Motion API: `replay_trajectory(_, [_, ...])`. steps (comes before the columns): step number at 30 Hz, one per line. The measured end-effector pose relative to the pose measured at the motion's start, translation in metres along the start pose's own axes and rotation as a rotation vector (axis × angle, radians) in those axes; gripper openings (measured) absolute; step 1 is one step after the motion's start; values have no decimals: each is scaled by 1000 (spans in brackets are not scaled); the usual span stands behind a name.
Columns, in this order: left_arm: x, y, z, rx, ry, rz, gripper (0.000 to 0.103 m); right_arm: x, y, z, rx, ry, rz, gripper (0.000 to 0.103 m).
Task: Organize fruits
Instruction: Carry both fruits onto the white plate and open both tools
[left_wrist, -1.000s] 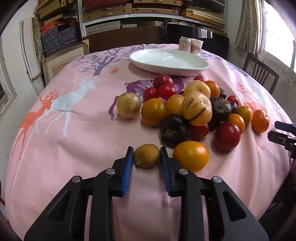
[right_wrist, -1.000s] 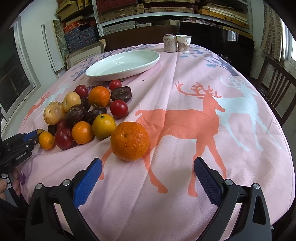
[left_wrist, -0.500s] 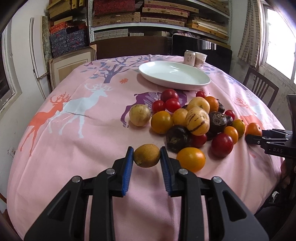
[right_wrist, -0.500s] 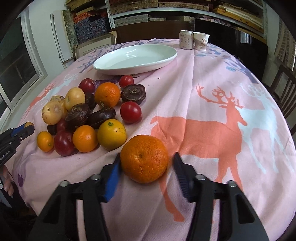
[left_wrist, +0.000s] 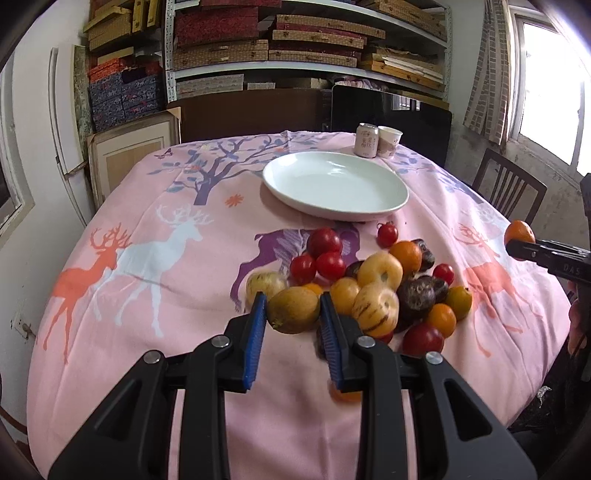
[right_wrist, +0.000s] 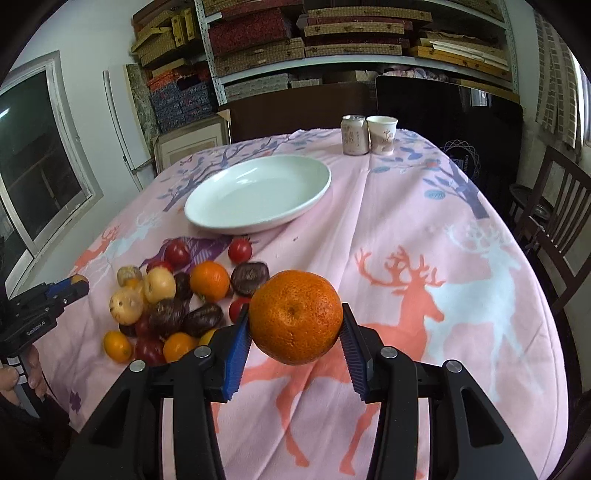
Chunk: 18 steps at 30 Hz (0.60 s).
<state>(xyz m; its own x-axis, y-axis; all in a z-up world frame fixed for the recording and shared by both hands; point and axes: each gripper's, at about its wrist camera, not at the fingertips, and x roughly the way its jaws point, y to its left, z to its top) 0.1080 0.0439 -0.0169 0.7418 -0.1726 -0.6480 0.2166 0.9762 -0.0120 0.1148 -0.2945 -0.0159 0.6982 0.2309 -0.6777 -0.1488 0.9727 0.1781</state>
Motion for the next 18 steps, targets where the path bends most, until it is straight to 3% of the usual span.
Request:
replay_trajectory(5, [33,-14,45,19,21,-35,28,18,2,43,-12,-18,13,47])
replay_trajectory(10, [85,-33,87,28,56,-38,28,69,22,79,-46,41,56,47])
replay_trajectory(18, [188,-35,132,-3,186,-2,29,154,41,114,-86,91,-11,47])
